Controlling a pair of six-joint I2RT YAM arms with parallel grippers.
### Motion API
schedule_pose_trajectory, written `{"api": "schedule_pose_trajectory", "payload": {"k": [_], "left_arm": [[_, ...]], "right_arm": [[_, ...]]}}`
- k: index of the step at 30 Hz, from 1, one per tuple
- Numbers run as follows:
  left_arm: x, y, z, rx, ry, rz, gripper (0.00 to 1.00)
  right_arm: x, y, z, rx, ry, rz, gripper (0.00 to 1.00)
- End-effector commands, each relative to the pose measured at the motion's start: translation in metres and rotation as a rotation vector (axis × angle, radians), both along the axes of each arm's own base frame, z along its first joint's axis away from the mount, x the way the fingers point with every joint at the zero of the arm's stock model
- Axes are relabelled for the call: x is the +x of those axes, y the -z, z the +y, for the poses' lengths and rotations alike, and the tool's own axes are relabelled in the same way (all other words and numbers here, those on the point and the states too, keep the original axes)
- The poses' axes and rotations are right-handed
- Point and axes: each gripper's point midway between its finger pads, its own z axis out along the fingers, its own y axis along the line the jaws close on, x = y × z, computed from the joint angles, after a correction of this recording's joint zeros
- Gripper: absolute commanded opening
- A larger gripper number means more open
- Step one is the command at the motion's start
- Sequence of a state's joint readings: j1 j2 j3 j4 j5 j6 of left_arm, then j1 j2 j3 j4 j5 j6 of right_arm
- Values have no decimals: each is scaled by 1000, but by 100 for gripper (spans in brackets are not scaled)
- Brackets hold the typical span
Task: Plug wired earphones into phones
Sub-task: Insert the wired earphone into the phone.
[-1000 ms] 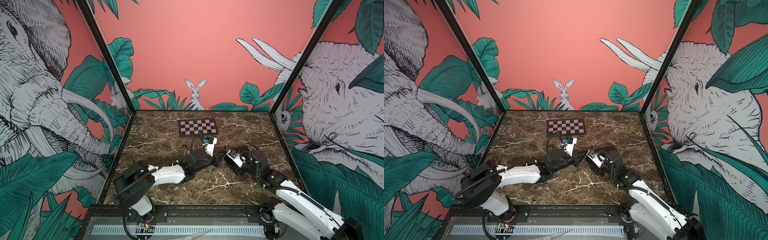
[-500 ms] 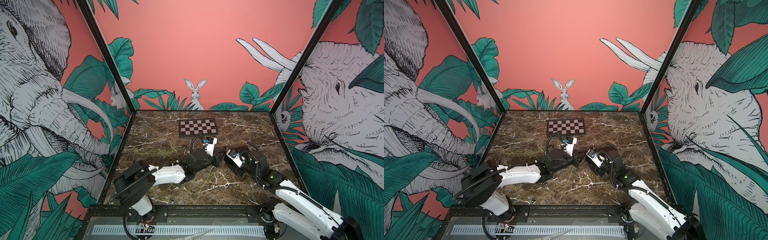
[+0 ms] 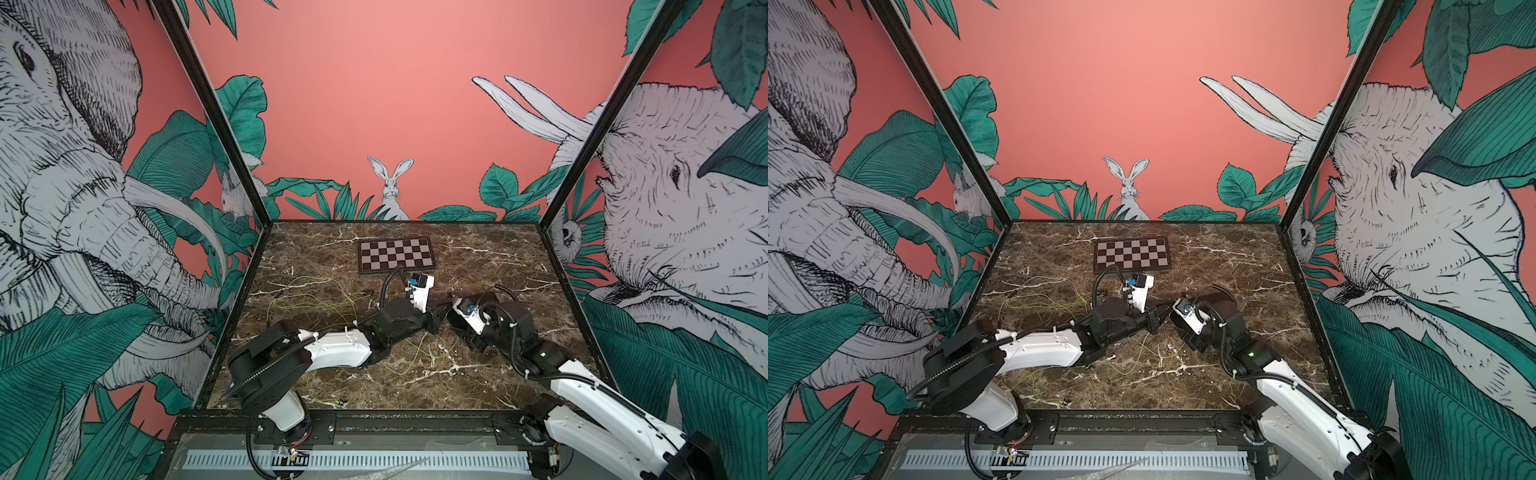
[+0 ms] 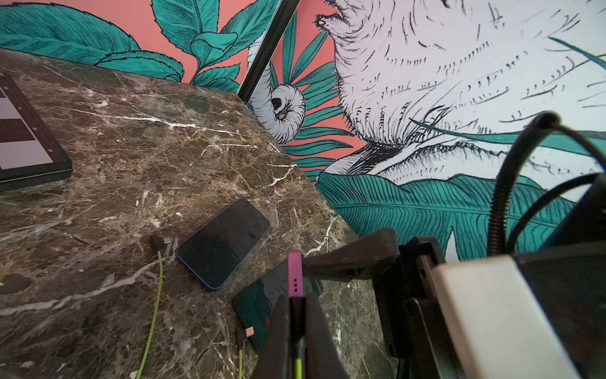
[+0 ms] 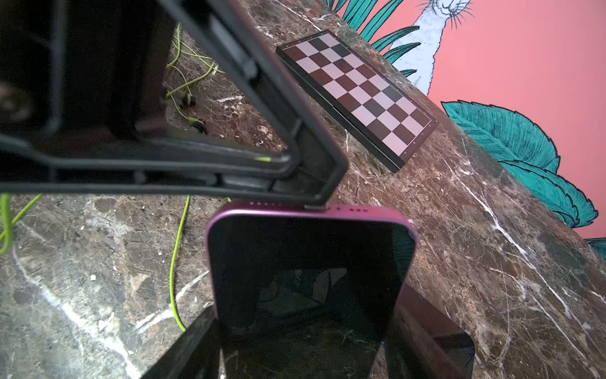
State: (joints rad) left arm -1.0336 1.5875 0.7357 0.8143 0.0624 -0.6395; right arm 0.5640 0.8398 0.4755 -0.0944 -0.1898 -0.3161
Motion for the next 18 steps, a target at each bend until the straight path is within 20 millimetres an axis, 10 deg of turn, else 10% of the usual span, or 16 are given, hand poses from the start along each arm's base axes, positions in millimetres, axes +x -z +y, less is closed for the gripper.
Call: {"api": "schedule_pose_trajectory", "payload": {"k": [1, 18], "left_arm": [[-10, 27, -1, 52, 34, 51, 0], [-22, 53, 6, 125, 62, 92, 0]], "right_arm": [[12, -52, 16, 124, -21, -151, 61], [16, -66, 17, 124, -12, -187, 60]]}}
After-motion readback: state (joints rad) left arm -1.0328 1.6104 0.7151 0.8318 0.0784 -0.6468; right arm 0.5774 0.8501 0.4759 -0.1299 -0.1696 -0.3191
